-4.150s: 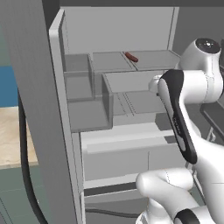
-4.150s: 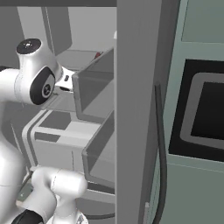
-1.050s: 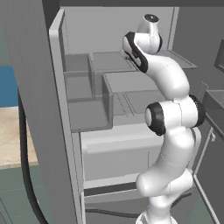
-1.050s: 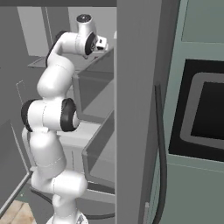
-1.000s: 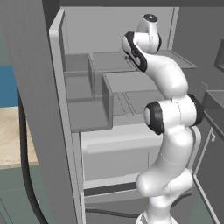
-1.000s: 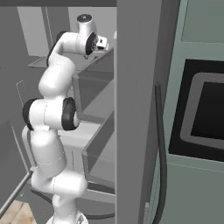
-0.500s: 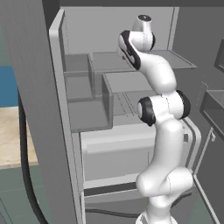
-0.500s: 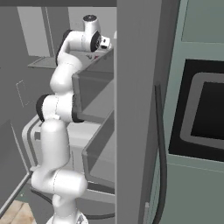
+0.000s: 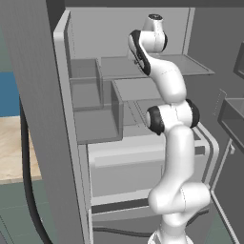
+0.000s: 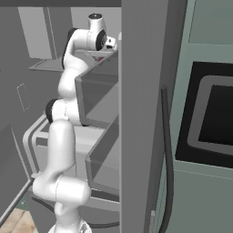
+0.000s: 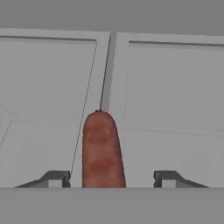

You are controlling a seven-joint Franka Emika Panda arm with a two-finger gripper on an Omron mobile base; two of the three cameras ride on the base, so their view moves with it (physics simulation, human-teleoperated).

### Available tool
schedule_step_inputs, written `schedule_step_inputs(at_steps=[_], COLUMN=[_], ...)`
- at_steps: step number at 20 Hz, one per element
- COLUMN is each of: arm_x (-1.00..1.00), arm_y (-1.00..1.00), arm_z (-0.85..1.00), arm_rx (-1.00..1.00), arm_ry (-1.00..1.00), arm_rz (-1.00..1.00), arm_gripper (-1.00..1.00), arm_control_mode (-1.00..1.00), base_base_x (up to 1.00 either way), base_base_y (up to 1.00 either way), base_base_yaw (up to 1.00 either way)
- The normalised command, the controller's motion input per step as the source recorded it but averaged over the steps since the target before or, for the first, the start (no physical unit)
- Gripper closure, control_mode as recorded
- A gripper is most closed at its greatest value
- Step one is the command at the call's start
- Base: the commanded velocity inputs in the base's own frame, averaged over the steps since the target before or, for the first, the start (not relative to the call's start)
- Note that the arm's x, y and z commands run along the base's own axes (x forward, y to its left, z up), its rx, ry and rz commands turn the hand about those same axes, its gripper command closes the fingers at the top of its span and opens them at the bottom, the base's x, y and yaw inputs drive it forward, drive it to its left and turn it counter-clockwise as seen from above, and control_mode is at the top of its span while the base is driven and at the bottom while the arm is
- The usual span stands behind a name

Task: Retrieve the sausage and cheese from the fridge and place them on the cutting board on the counter.

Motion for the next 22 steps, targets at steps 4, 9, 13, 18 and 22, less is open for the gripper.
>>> schedule_step_inputs(at_steps=[4,9,13,18,22], arm_x=[0.00,-0.06,-0.85,-1.00,-1.00], arm_y=[0.00,0.00,-0.03,-0.06,-0.03], arm_z=[0.00,0.00,-0.84,-1.00,-1.00], arm_rx=[0.00,0.00,0.01,0.11,0.08], arm_ry=[0.00,0.00,-0.30,-0.47,-0.45], arm_rz=[0.00,0.00,-0.05,-0.11,-0.05], arm_gripper=[1.00,1.00,1.00,1.00,1.00], arm_control_mode=[-1.00,-1.00,-1.00,-1.00,-1.00], base_base_x=[0.00,0.00,0.00,0.00,0.00], base_base_y=[0.00,0.00,0.00,0.00,0.00], base_base_yaw=[0.00,0.00,0.00,0.00,0.00])
